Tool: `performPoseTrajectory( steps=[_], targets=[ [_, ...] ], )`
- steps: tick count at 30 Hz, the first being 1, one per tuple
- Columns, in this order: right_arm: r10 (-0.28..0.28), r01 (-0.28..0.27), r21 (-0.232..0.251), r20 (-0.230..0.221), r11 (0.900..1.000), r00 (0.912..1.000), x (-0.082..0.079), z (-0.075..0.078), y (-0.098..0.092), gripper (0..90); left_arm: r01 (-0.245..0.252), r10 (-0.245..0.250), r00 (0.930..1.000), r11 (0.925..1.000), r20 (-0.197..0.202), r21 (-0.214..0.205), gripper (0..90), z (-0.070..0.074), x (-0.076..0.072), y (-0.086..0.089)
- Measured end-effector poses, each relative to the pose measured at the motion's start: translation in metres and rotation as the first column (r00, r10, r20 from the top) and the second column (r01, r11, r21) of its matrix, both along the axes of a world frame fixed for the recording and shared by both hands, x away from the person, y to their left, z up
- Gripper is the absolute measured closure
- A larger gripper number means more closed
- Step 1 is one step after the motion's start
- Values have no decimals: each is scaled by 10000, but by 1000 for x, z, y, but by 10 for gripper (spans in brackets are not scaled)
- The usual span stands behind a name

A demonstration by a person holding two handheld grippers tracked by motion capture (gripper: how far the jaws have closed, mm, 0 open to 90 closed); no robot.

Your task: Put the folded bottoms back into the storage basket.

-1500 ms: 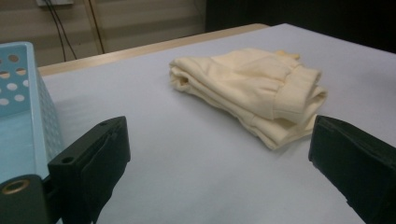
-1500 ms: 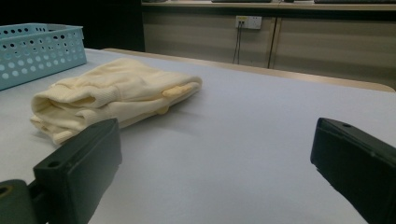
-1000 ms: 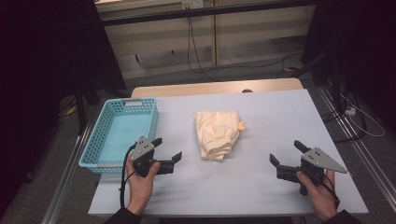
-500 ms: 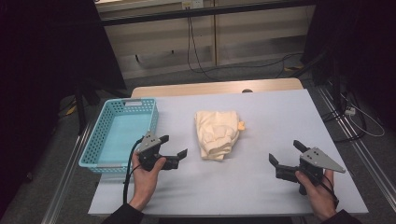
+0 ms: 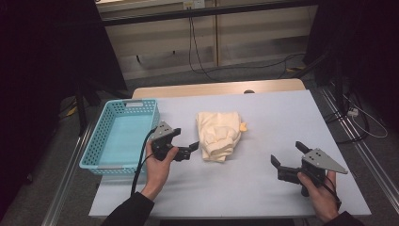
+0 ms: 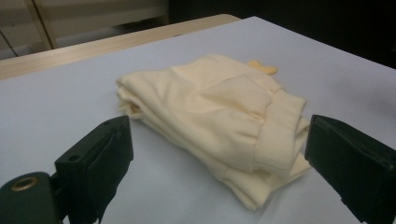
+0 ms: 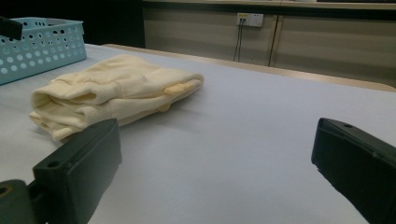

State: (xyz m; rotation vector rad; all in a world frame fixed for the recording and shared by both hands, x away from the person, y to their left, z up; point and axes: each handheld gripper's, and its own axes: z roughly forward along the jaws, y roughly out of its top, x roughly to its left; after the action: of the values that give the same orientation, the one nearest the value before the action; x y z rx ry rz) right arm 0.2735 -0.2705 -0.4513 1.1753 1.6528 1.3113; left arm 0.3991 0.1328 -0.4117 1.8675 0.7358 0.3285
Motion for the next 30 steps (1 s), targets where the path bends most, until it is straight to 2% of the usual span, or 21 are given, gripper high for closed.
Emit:
performPoseTrajectory(
  steps=[4,6,10,14,18,24,26,28,29,30],
  targets=[
    [28,-28,-75,27,10000,10000,0,0,1,10,105,-105,9999,9999,3,-31,76,5,4,-7],
    [39,-38,-92,31,10000,10000,0,0,1,10,-4,4,10000,10000,49,-49,76,7,6,-7],
    [66,-66,-99,26,9999,10000,0,0,1,9,-84,83,9999,10000,-145,-36,79,10,12,-9],
    [71,-71,-95,25,9999,10000,0,0,1,9,-311,311,9995,9994,9,153,72,12,17,-11],
    [111,-111,-133,10,9998,9999,0,0,1,9,-500,501,9987,9986,-63,169,53,14,24,-12],
    [103,-103,-119,-9,9999,9999,1,-1,1,9,-447,449,9990,9986,-63,290,70,16,35,-16],
    [138,-139,-151,-17,9998,9999,1,-1,1,9,-410,417,9989,9987,-230,298,67,16,39,-18],
    [153,-154,-152,-32,9998,9999,0,-1,1,9,-342,353,9977,9992,-581,196,61,16,42,-21],
    [154,-155,-156,-36,9998,9999,0,-1,1,9,-304,315,9973,9994,-660,174,62,16,44,-22],
    [184,-185,-159,-61,9997,9998,1,-1,1,9,-340,351,9979,9992,-553,198,62,17,46,-23]
  ],
)
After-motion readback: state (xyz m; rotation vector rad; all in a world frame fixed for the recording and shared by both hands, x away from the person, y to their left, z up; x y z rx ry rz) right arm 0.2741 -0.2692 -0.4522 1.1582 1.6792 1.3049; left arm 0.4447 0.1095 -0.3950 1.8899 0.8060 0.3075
